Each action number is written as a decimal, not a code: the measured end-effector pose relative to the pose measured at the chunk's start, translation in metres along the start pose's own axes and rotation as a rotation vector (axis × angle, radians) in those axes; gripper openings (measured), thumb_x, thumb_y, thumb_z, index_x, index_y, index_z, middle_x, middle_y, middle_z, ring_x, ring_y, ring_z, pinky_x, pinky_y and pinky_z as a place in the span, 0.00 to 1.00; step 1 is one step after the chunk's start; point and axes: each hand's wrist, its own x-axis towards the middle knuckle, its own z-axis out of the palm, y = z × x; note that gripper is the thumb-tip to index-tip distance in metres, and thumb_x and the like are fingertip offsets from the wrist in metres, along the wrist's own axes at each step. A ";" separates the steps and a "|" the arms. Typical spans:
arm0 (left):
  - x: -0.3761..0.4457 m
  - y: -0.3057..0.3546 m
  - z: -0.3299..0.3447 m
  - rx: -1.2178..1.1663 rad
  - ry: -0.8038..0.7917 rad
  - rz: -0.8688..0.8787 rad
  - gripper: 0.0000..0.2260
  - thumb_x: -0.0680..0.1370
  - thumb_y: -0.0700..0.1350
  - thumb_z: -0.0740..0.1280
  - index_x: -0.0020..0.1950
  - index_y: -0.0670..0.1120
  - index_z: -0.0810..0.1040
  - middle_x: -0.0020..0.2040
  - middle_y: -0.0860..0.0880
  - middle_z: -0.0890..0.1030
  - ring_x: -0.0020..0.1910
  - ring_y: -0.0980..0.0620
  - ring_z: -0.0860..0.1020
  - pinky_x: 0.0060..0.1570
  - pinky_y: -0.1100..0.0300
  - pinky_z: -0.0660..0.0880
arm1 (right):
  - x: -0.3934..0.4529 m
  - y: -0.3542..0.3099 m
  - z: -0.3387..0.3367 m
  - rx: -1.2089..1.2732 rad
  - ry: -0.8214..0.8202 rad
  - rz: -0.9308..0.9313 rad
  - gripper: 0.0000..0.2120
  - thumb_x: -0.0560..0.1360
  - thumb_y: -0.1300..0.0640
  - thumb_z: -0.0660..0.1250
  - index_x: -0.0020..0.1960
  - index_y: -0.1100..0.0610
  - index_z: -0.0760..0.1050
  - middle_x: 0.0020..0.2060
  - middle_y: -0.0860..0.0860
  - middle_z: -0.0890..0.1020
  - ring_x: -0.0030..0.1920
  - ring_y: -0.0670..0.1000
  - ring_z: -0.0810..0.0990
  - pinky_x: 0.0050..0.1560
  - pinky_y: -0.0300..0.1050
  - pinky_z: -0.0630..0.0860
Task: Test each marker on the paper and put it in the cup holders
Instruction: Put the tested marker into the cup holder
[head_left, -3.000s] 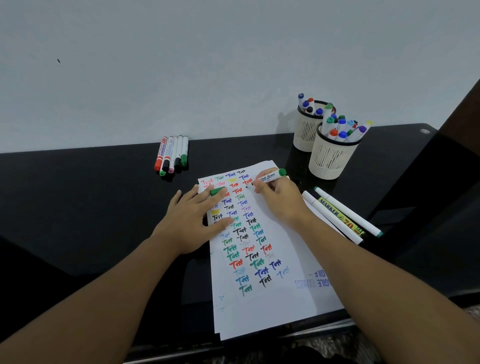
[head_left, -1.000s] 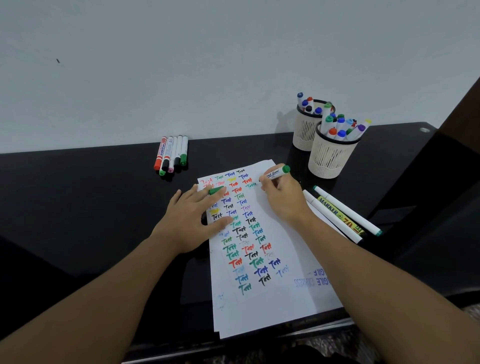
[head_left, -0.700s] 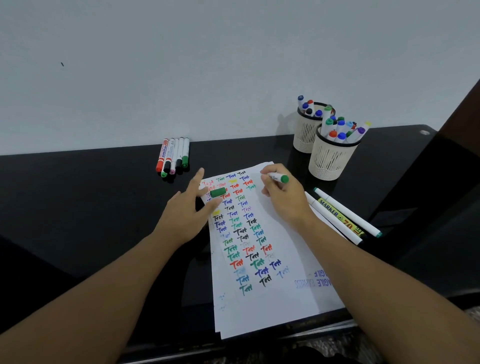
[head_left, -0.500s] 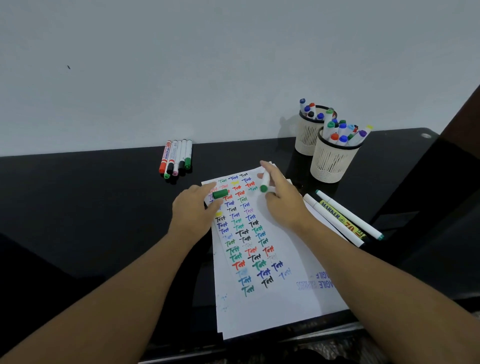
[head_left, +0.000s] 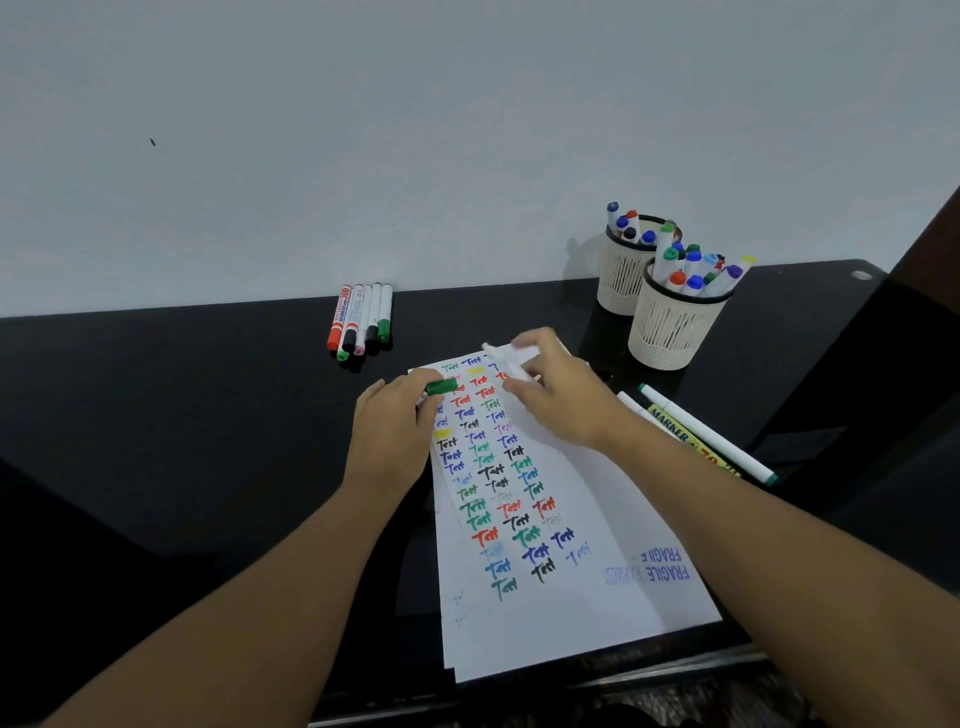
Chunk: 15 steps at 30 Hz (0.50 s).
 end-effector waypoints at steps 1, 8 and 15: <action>-0.001 0.001 -0.001 -0.005 -0.005 -0.007 0.09 0.82 0.44 0.66 0.62 0.49 0.78 0.43 0.60 0.77 0.40 0.63 0.71 0.62 0.43 0.73 | 0.000 -0.001 -0.002 -0.084 -0.007 -0.017 0.14 0.84 0.52 0.65 0.68 0.46 0.68 0.58 0.47 0.81 0.54 0.49 0.81 0.57 0.47 0.78; -0.002 0.006 -0.003 0.004 -0.027 -0.015 0.08 0.83 0.45 0.65 0.62 0.50 0.77 0.39 0.62 0.71 0.40 0.65 0.71 0.62 0.44 0.74 | -0.003 0.004 -0.009 -0.261 -0.011 -0.095 0.13 0.83 0.53 0.66 0.66 0.43 0.75 0.60 0.46 0.82 0.56 0.49 0.80 0.57 0.55 0.80; -0.003 0.008 -0.003 0.025 0.000 0.087 0.09 0.83 0.45 0.65 0.62 0.49 0.80 0.48 0.53 0.82 0.42 0.59 0.70 0.61 0.48 0.73 | -0.003 -0.001 -0.003 -0.286 -0.045 -0.152 0.12 0.83 0.52 0.67 0.65 0.42 0.75 0.61 0.45 0.81 0.55 0.48 0.79 0.57 0.53 0.79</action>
